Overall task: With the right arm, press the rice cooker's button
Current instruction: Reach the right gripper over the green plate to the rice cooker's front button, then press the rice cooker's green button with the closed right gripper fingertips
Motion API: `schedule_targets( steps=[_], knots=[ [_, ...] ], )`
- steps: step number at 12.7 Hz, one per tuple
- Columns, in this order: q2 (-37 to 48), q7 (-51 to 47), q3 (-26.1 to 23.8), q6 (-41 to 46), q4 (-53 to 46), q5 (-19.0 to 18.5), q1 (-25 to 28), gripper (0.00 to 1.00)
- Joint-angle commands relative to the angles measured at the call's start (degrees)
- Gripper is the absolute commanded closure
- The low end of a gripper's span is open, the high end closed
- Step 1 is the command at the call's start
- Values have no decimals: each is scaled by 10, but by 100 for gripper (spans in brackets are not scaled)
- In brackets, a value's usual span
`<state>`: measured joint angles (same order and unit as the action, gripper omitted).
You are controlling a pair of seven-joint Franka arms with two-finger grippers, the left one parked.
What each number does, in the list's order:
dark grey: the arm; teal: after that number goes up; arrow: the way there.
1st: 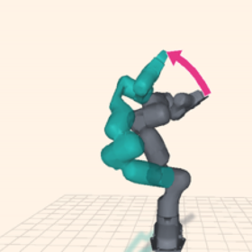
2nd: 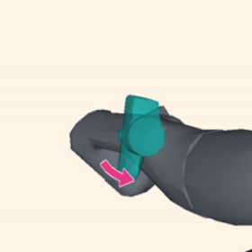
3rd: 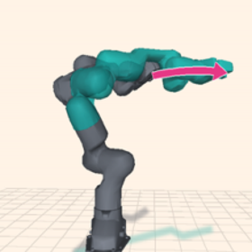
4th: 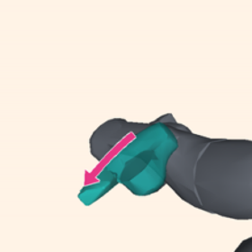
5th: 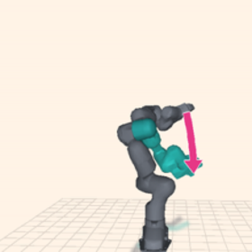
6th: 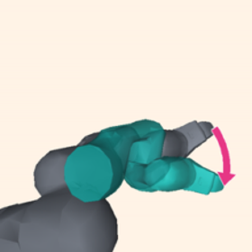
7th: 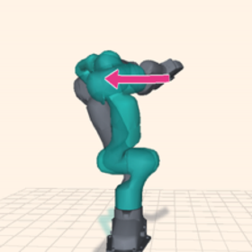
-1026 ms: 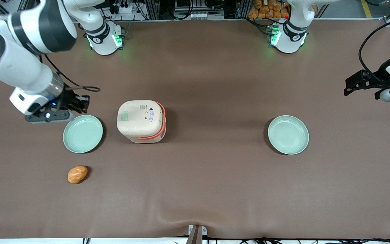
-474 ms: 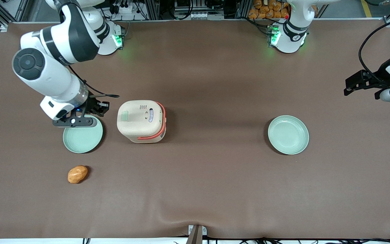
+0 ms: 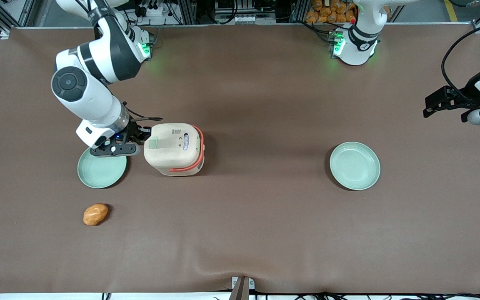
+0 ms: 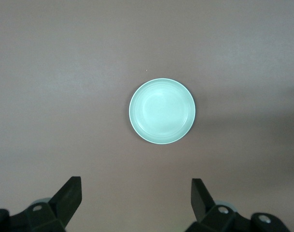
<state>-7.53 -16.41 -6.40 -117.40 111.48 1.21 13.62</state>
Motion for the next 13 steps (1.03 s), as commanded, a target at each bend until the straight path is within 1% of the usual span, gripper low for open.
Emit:
schedule_targets(
  steps=[1,4,13],
  knots=[
    [6,-6,-3,-28,23,6,1,100],
    [0,-6,-2,-67,47,5,9,100],
    [-13,-6,-3,-75,60,5,15,100]
  ],
)
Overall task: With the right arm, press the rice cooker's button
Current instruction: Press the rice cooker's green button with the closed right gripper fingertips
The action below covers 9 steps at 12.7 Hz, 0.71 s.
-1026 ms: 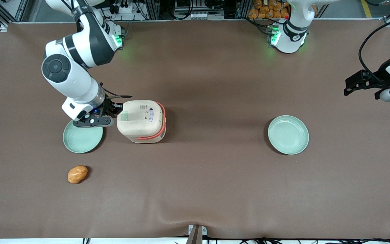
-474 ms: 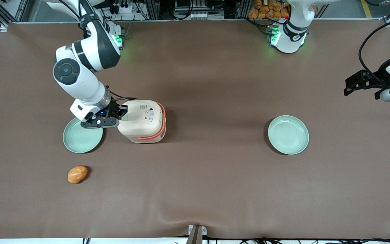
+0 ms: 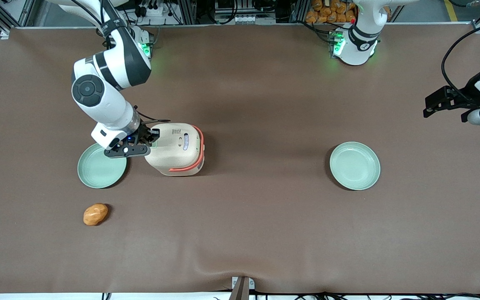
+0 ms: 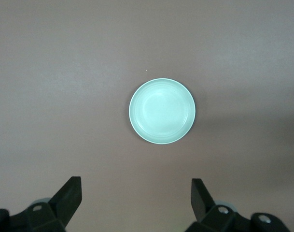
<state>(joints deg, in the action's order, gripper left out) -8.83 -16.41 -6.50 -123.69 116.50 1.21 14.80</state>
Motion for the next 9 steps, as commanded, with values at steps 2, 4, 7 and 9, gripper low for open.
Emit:
schedule_targets(
  steps=[2,4,7,9],
  knots=[
    [-1,-8,-2,-22,14,5,8,100],
    [-8,-8,-2,-30,15,5,8,100],
    [-12,-8,-1,-58,35,1,9,100],
    [-12,-8,-2,-55,34,1,9,100]
  ],
)
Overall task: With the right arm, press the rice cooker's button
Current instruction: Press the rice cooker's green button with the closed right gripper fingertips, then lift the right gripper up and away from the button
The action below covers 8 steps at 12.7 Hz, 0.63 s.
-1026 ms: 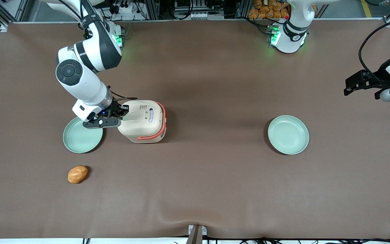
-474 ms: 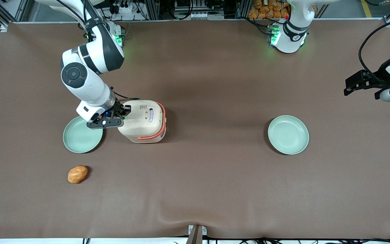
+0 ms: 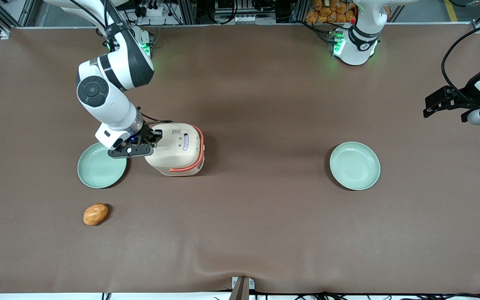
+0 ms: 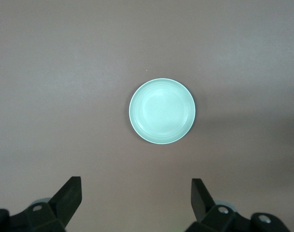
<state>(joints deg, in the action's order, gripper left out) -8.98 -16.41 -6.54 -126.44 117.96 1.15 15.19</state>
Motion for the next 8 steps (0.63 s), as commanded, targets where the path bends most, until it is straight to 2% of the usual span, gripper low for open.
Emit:
schedule_targets(
  steps=[1,2,3,4,5,6,8],
  knots=[
    [-6,-10,-1,-17,14,2,5,100],
    [-2,-10,-1,17,-9,5,2,100],
    [1,-9,-1,66,-46,8,-1,90],
    [1,-7,-1,115,-92,9,-2,76],
    [1,-4,1,168,-138,8,-5,26],
    [1,-3,5,215,-177,8,-8,0],
    [8,-3,13,286,-239,8,-16,0]
  ],
)
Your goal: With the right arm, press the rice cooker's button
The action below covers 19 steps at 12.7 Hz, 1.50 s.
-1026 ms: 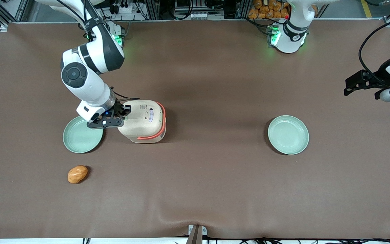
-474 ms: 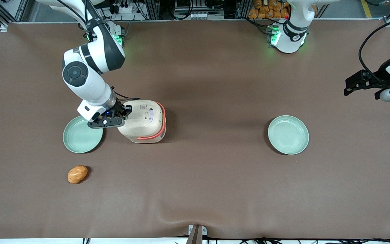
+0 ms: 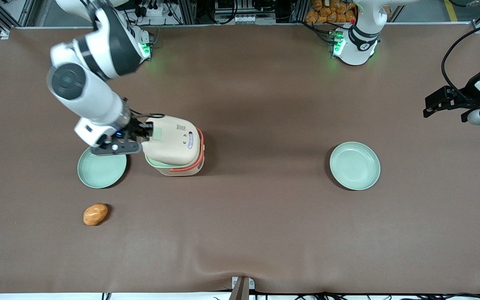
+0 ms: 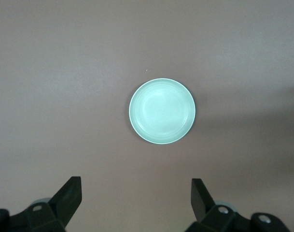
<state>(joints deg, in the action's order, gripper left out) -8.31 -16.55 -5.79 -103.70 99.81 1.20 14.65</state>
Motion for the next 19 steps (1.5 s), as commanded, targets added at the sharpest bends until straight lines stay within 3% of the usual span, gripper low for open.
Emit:
schedule_targets(
  steps=[1,4,9,11,19],
  knots=[
    [9,-2,18,83,-79,7,-13,0],
    [50,12,53,146,-112,-1,-30,0],
    [108,153,132,182,-113,-2,-58,0],
    [116,186,138,204,-111,-2,-79,0],
    [116,187,150,206,-113,-2,-74,0]
  ],
)
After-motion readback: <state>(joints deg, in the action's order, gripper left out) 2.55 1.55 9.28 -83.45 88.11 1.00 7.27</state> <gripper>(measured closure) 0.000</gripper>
